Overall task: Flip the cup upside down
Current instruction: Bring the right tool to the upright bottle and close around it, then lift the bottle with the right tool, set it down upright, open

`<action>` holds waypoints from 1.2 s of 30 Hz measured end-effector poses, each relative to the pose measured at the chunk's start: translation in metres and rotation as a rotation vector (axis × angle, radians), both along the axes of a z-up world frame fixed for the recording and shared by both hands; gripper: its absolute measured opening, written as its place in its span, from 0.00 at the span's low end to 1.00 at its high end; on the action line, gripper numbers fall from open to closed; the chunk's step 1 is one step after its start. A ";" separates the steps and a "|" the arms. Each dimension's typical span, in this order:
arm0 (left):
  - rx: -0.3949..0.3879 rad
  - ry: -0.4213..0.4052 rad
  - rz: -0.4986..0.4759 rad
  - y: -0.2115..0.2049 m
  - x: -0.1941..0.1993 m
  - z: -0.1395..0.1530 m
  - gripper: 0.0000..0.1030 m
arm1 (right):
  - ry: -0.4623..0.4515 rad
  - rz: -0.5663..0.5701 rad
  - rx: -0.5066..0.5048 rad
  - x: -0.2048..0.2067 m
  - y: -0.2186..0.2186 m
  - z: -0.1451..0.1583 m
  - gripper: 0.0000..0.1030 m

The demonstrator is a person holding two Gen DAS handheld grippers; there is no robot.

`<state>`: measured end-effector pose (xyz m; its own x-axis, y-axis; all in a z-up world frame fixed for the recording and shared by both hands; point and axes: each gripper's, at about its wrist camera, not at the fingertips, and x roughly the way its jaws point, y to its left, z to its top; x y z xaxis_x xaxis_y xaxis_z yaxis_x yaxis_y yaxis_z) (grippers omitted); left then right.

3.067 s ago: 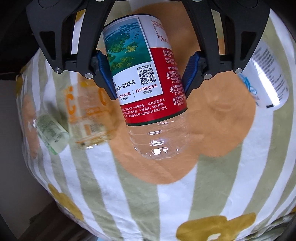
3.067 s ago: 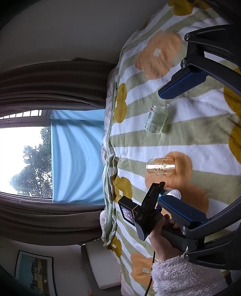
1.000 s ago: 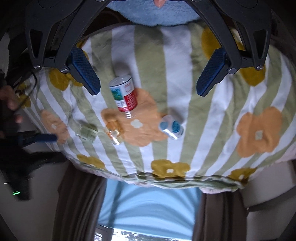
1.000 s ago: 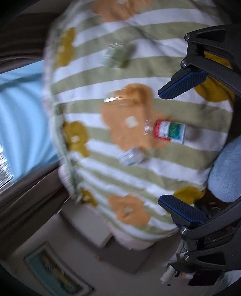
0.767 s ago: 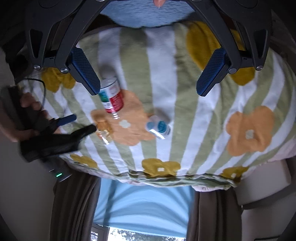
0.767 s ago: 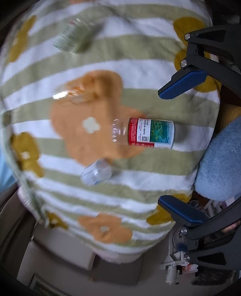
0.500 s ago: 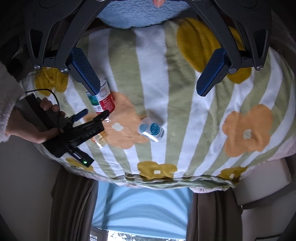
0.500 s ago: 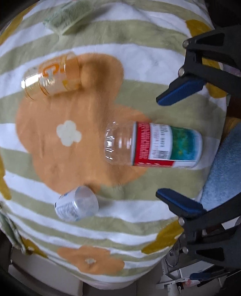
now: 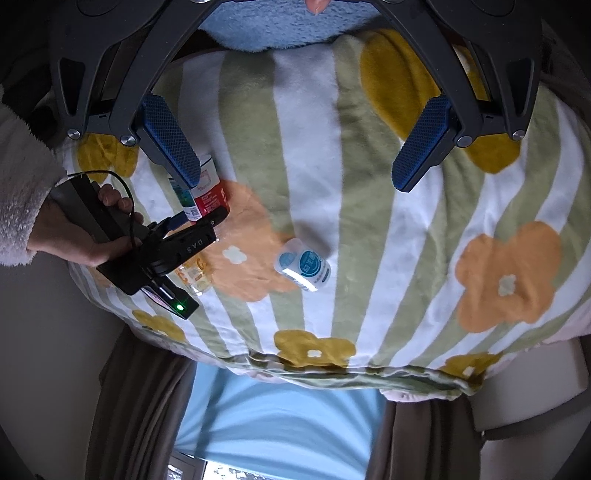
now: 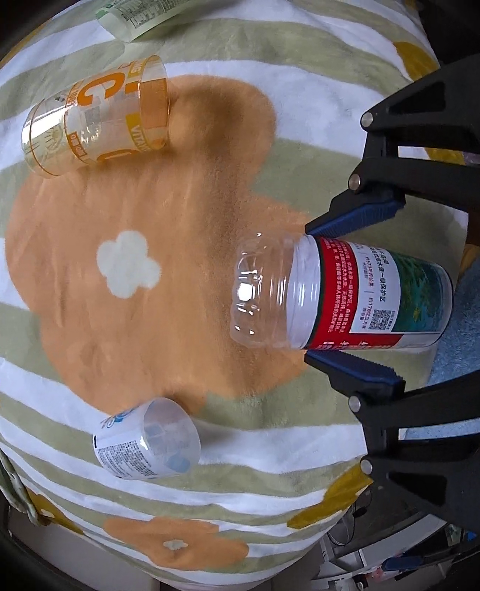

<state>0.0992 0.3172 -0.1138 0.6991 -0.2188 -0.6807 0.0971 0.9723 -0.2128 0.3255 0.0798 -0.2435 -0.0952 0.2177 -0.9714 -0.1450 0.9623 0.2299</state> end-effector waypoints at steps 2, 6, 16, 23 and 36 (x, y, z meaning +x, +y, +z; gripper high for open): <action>-0.006 -0.001 0.006 0.002 0.000 0.000 1.00 | -0.024 -0.004 0.013 -0.001 -0.004 0.007 0.55; -0.021 -0.001 0.022 0.005 -0.001 0.000 1.00 | -0.266 -0.006 0.113 -0.017 -0.011 0.046 0.55; -0.009 0.006 0.023 -0.003 0.000 -0.004 1.00 | -0.915 -0.062 0.158 -0.093 -0.024 0.063 0.55; -0.009 0.016 0.028 -0.005 0.002 -0.006 1.00 | -1.038 0.004 0.121 -0.110 -0.018 0.039 0.55; -0.003 0.001 0.024 -0.016 -0.001 -0.005 1.00 | -0.998 0.122 0.018 -0.132 -0.016 0.032 0.55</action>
<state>0.0985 0.3016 -0.1186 0.7034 -0.2042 -0.6808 0.0734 0.9736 -0.2162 0.1936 0.0635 -0.2114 0.7376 0.2767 -0.6159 -0.3771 0.9255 -0.0359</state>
